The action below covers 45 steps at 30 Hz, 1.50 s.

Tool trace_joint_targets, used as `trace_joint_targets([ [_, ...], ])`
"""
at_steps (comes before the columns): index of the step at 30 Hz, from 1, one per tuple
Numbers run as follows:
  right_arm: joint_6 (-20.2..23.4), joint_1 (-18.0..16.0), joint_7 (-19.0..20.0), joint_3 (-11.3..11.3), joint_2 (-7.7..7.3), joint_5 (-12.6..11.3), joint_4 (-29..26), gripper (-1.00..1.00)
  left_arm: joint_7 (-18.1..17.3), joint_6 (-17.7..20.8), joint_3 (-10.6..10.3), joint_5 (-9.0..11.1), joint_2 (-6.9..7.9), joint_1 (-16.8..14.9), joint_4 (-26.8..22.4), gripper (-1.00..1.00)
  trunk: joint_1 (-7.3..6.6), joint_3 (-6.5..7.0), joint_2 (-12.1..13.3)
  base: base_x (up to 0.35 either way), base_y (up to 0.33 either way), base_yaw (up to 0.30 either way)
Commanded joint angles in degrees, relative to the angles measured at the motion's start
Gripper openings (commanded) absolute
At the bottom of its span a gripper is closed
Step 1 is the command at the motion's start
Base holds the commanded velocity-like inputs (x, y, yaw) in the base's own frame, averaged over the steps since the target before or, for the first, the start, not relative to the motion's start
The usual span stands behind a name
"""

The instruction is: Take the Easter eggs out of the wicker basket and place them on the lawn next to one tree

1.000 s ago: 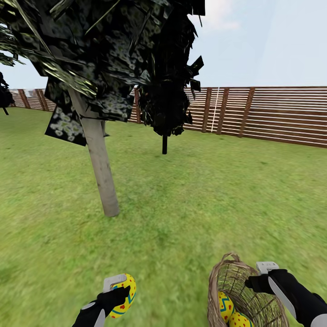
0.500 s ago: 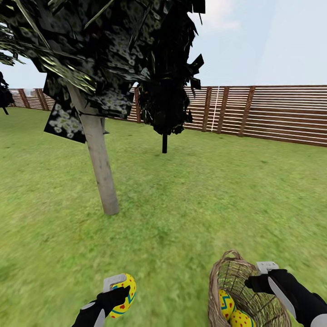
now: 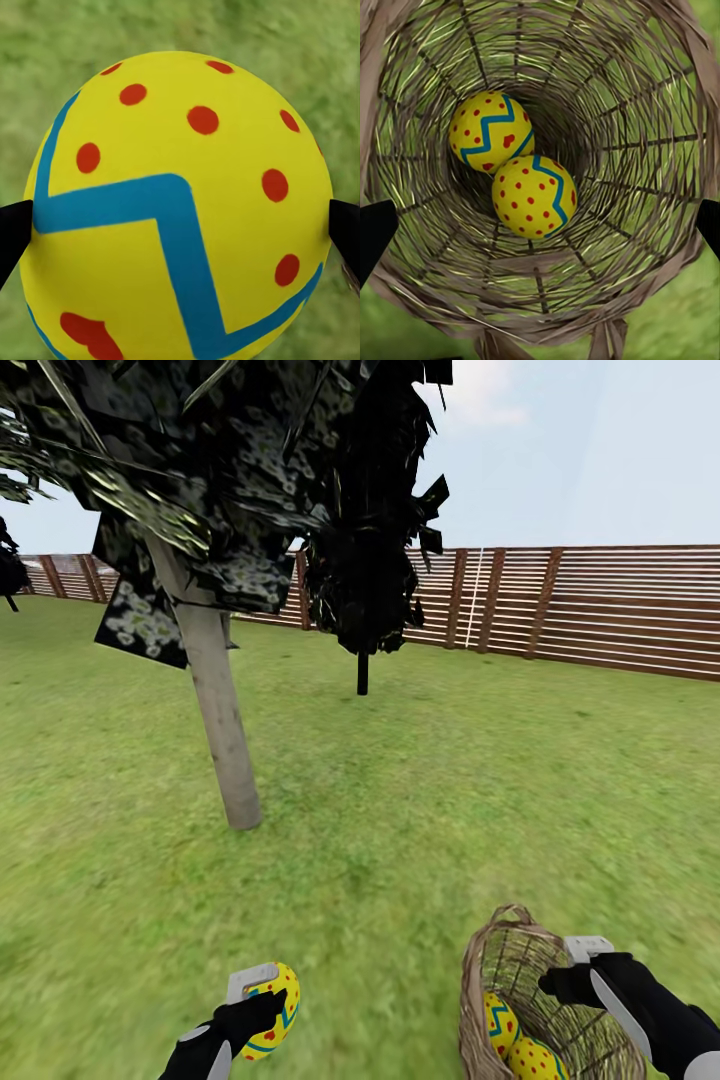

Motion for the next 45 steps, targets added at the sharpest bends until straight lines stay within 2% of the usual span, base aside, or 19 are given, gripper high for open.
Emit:
trace_joint_targets([
  [1,0.23,-0.06,0.17,0.21,-0.06,0.16,-0.07,1.0,-0.33,0.43,0.31,0.43,-0.07,-0.02,-0.1,-1.0,0.22,-0.24,-0.45,0.0,0.0,0.0],
  [42,0.18,-0.04,0.13,0.39,0.04,0.34,0.02,1.0,-0.33,0.43,0.31,0.52,-0.07,-0.02,-0.11,-1.0,9.23,-7.6,-16.89,0.0,0.0,0.0],
  [45,0.22,-0.08,0.12,0.37,-0.01,0.34,0.02,1.0,-0.02,0.94,0.35,0.46,-0.19,-0.02,-1.2,-1.0,9.89,-8.14,-18.09,0.0,0.0,0.0],
])
